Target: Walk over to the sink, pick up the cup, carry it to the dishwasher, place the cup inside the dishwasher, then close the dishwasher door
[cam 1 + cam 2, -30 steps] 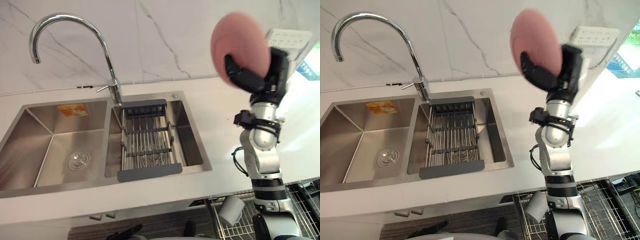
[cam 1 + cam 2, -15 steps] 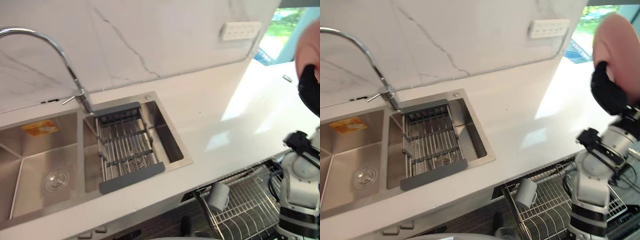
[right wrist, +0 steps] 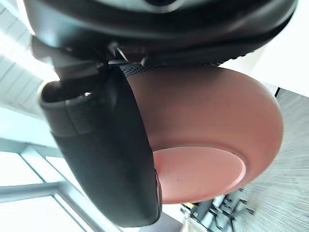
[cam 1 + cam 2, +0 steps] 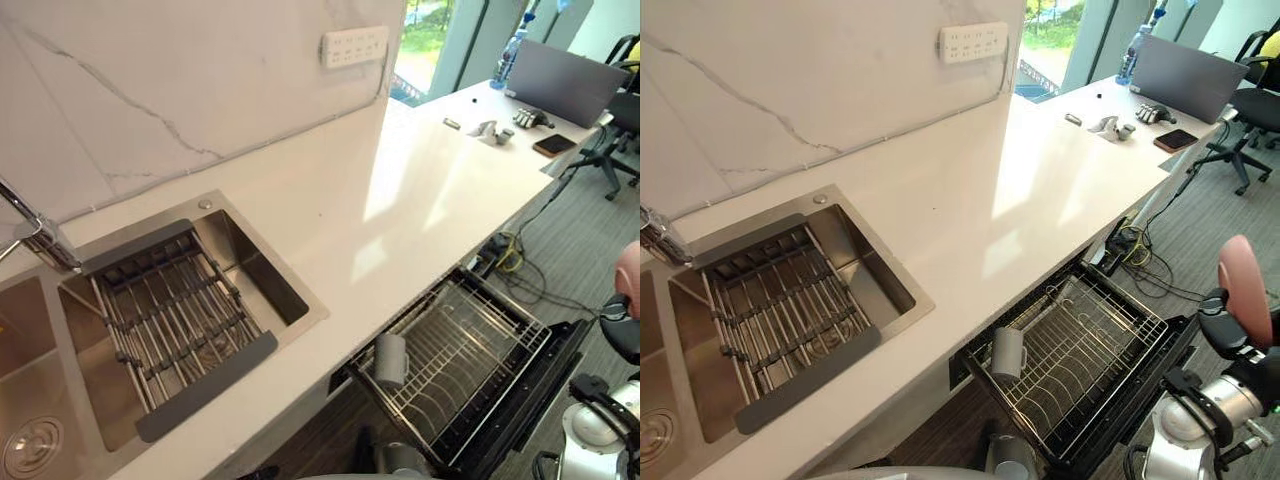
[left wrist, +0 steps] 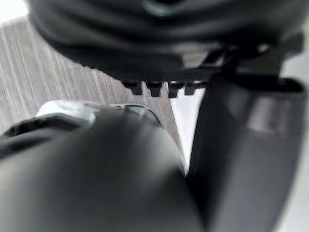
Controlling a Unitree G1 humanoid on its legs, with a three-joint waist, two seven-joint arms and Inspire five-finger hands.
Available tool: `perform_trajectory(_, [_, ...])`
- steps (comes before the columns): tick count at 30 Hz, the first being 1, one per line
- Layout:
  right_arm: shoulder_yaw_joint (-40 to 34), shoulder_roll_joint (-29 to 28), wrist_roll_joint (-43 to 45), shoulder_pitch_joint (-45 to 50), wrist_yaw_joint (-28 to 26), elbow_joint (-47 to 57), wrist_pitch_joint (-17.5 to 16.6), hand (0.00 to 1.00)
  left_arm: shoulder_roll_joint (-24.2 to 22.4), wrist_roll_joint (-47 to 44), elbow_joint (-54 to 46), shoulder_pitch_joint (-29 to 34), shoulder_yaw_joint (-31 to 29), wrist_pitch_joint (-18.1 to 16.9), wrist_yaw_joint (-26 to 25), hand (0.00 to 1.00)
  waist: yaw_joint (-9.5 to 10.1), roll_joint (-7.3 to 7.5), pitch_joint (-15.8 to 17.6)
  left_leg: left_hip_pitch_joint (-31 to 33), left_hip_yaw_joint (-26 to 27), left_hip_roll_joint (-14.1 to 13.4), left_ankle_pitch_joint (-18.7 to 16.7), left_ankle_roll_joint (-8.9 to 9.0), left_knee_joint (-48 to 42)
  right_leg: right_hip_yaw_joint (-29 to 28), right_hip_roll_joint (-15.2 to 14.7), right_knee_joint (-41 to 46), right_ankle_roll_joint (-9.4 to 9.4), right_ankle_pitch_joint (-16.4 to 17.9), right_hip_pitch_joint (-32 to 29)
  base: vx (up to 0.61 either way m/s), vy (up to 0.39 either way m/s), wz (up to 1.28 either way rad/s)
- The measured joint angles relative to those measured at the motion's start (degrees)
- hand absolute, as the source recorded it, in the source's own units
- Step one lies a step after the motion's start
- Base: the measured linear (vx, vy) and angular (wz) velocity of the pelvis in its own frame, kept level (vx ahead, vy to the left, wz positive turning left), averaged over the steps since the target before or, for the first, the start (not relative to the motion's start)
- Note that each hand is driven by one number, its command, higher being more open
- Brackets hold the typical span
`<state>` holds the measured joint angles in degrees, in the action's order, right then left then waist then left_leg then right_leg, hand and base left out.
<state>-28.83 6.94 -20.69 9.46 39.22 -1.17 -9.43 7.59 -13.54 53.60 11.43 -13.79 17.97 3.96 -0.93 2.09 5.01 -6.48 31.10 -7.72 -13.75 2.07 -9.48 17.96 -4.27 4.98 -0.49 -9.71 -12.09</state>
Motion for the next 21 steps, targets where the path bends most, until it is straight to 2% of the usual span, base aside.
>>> perform_trajectory(1, [2.1,0.0,-1.0,-0.8,0.5,-2.5,-0.4,0.0,-0.5,-0.5,0.4,-0.6,-0.2,-0.3,-0.2,1.0,0.75,-1.06,0.1,0.5,1.6,-1.1,1.9,1.92,0.5,1.5,0.1,3.5,-2.27,4.4,-0.1,-0.09,-0.01,-0.63])
perform_trajectory(2, [3.5,0.0,-2.9,-0.3,1.6,-7.0,-1.2,0.0,-0.2,-1.3,0.4,-0.8,0.8,-0.6,-0.7,1.0,0.2,-1.05,0.3,1.5,0.6,-1.7,2.4,2.14,0.1,3.4,-1.6,9.6,0.93,11.8,1.5,-0.01,-0.065,-0.19])
perform_trajectory(3, [4.4,0.1,-4.6,-0.3,2.2,-12.1,-1.6,0.0,0.0,-2.4,0.6,-1.2,1.0,-1.5,-1.4,1.0,0.29,-0.69,0.6,1.3,-0.1,-1.8,2.8,2.48,-0.1,4.1,-1.4,4.7,2.07,11.6,5.2,0.01,-0.079,0.26])
perform_trajectory(4, [5.0,0.0,-5.1,-0.5,2.2,-14.3,-1.6,0.0,-0.2,-2.9,0.7,-1.3,0.9,-1.6,-1.7,1.0,0.4,-1.09,0.9,1.5,-0.5,-2.2,3.3,2.62,0.2,4.5,-0.7,1.9,2.27,10.1,6.8,-0.02,-0.098,0.29])
perform_trajectory(6, [7.5,-0.1,-5.9,0.3,2.0,-18.2,-1.5,0.0,-1.2,-4.9,0.6,-0.8,0.8,-2.3,-2.4,1.0,1.37,-1.87,1.3,1.3,-1.2,-2.1,4.6,2.98,2.1,5.5,1.0,-5.5,1.67,6.4,9.8,-0.07,-0.062,0.21])
perform_trajectory(9, [10.4,-0.2,-6.7,0.4,1.2,-18.7,-1.7,0.0,-1.7,-5.1,0.3,-0.4,0.8,-3.4,-2.9,1.0,1.81,-2.91,1.3,2.0,-2.7,-1.4,6.1,2.98,3.4,6.9,1.1,-8.2,1.4,5.0,10.6,-0.05,0.012,0.22])
perform_trajectory(11, [11.4,-0.2,-7.7,0.4,0.6,-18.7,-1.7,0.0,-1.7,-5.1,0.1,-0.4,0.8,-3.8,-2.9,1.0,1.92,-3.12,1.5,2.4,-4.1,-1.1,6.4,2.89,3.4,8.1,1.2,-9.9,1.37,4.3,11.6,-0.03,0.042,0.34])
perform_trajectory(16, [13.1,1.1,-8.9,-0.3,-1.0,-20.3,-1.7,0.0,-2.5,-5.1,-1.1,-0.3,1.4,-4.5,-2.7,1.0,3.07,-4.54,3.3,2.7,-7.7,-0.2,7.4,2.39,3.9,11.4,0.2,-9.9,1.47,4.3,13.1,-0.02,0.09,0.36])
perform_trajectory(21, [14.4,4.0,-10.3,-4.9,-1.7,-25.9,1.0,0.0,-3.3,-7.3,-1.4,-0.3,1.8,-3.9,-2.2,1.0,3.62,-6.3,4.7,3.5,-11.6,1.4,9.3,1.41,5.4,15.2,-1.2,-9.9,1.91,4.0,13.9,-0.04,0.104,0.43])
